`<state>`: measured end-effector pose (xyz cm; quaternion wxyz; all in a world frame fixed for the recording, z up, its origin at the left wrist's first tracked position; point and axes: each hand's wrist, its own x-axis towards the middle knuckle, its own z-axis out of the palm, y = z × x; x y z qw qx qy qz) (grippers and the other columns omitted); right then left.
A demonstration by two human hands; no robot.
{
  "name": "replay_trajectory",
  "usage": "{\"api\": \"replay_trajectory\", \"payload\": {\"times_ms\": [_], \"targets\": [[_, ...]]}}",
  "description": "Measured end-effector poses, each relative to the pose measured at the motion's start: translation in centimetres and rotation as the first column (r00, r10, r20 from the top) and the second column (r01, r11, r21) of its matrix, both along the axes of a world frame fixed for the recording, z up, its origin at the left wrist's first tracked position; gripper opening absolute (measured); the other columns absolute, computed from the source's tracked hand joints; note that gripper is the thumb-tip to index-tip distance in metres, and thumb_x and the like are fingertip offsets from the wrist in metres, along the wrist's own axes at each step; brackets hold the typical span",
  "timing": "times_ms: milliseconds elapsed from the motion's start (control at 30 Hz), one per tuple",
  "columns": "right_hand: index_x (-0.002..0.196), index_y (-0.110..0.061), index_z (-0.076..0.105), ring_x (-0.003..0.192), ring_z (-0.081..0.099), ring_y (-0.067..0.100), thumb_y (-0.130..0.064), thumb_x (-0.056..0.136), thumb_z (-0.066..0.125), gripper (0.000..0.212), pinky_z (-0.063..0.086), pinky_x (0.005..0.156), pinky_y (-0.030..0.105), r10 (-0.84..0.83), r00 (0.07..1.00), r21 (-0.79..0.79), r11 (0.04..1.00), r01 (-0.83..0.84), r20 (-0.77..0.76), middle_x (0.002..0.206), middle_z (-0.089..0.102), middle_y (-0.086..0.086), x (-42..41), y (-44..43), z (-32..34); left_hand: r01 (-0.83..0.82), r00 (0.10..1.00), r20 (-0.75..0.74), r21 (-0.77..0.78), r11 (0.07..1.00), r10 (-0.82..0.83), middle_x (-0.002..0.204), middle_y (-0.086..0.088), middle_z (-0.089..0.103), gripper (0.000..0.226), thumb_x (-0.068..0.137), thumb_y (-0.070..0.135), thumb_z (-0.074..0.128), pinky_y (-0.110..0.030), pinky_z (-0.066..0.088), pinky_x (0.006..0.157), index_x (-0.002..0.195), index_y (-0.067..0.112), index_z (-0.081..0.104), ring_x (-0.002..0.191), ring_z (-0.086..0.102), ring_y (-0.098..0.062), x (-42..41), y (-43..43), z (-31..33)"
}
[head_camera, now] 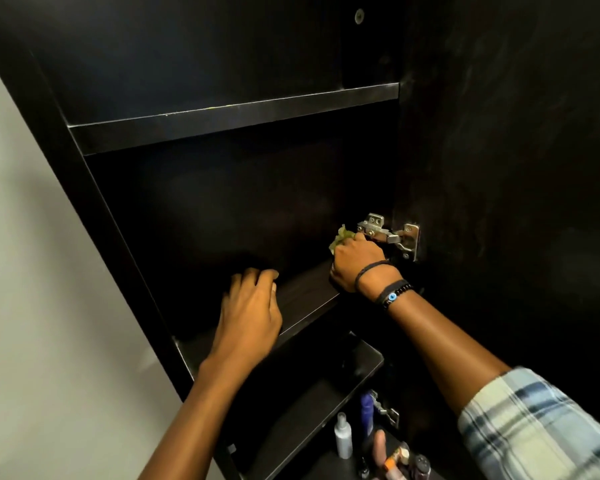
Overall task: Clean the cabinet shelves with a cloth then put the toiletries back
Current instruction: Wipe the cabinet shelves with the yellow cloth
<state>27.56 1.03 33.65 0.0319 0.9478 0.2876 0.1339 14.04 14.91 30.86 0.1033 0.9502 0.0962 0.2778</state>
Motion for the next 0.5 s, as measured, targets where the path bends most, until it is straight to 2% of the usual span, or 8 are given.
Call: {"api": "replay_trajectory", "payload": {"times_ms": [67,133,200,267,333,433,500], "targets": [[0.113,-0.003,0.058,0.115,0.049,0.032,-0.025,0.093,0.043,0.033,0.043,0.092,0.037,0.086,0.996,0.047,0.995,-0.087,0.035,0.125,0.055,0.017,-1.7,-0.6,-0.2,-0.007,1.0,-0.001,0.009,1.0,0.007,0.115,-0.007,0.056,0.028,0.095,0.019,0.041,-0.043,0.043,0.089,0.12,0.018,0.053,0.105,0.047,-0.026,0.0,0.0,-0.1],[0.106,-0.005,0.06,0.111,0.053,0.031,-0.025,0.093,0.043,0.029,0.046,0.087,0.036,0.133,0.99,0.115,0.984,-0.137,0.042,0.118,0.06,0.015,-3.1,-1.6,-0.7,-0.005,1.0,0.001,0.011,1.0,0.005,0.116,-0.006,0.056,0.028,0.095,0.019,0.041,-0.043,0.043,0.09,0.121,0.018,0.053,0.106,0.047,-0.025,0.0,0.0,-0.2],[0.105,-0.006,0.06,0.106,0.057,0.033,-0.025,0.093,0.043,0.028,0.048,0.08,0.036,0.081,0.996,0.17,0.982,-0.084,0.023,0.114,0.061,0.014,-3.3,-3.0,-0.7,-0.009,1.0,-0.002,0.012,1.0,0.009,0.117,-0.005,0.055,0.028,0.096,0.02,0.04,-0.043,0.043,0.09,0.121,0.019,0.053,0.106,0.046,-0.025,0.1,0.0,-0.2],[0.113,-0.004,0.058,0.106,0.058,0.034,-0.023,0.093,0.044,0.03,0.048,0.082,0.036,0.007,1.0,0.172,0.985,-0.01,0.013,0.119,0.06,0.016,-2.7,-4.1,-0.3,-0.015,1.0,0.0,0.016,1.0,0.015,0.118,-0.005,0.054,0.029,0.096,0.021,0.039,-0.042,0.042,0.09,0.122,0.019,0.052,0.107,0.046,-0.025,0.1,0.1,-0.3],[0.111,-0.003,0.059,0.104,0.059,0.035,-0.022,0.094,0.043,0.03,0.047,0.082,0.036,-0.008,1.0,0.165,0.986,0.007,0.003,0.119,0.06,0.018,-1.8,-4.2,-0.2,-0.02,1.0,-0.006,0.04,0.999,0.021,0.118,-0.005,0.054,0.029,0.097,0.022,0.038,-0.042,0.042,0.09,0.122,0.02,0.051,0.107,0.045,-0.025,0.1,0.0,-0.3],[0.099,-0.01,0.058,0.102,0.06,0.033,-0.021,0.091,0.041,0.022,0.046,0.079,0.034,0.116,0.992,0.258,0.961,-0.102,-0.042,0.11,0.063,0.013,-2.5,-2.8,-1.1,-0.018,1.0,0.0,0.033,0.999,0.018,0.117,-0.006,0.056,0.028,0.096,0.02,0.04,-0.042,0.043,0.089,0.12,0.019,0.053,0.106,0.048,-0.025,0.0,-0.1,0.1],[0.106,-0.013,0.057,0.108,0.058,0.028,-0.021,0.09,0.04,0.025,0.048,0.089,0.037,0.311,0.947,0.323,0.906,-0.273,-0.074,0.118,0.061,0.006,-4.7,-2.0,-2.3,-0.006,1.0,-0.007,0.018,1.0,0.006,0.116,-0.006,0.056,0.028,0.093,0.017,0.044,-0.043,0.045,0.088,0.12,0.018,0.054,0.105,0.05,-0.027,-0.7,-0.3,0.7]]}}
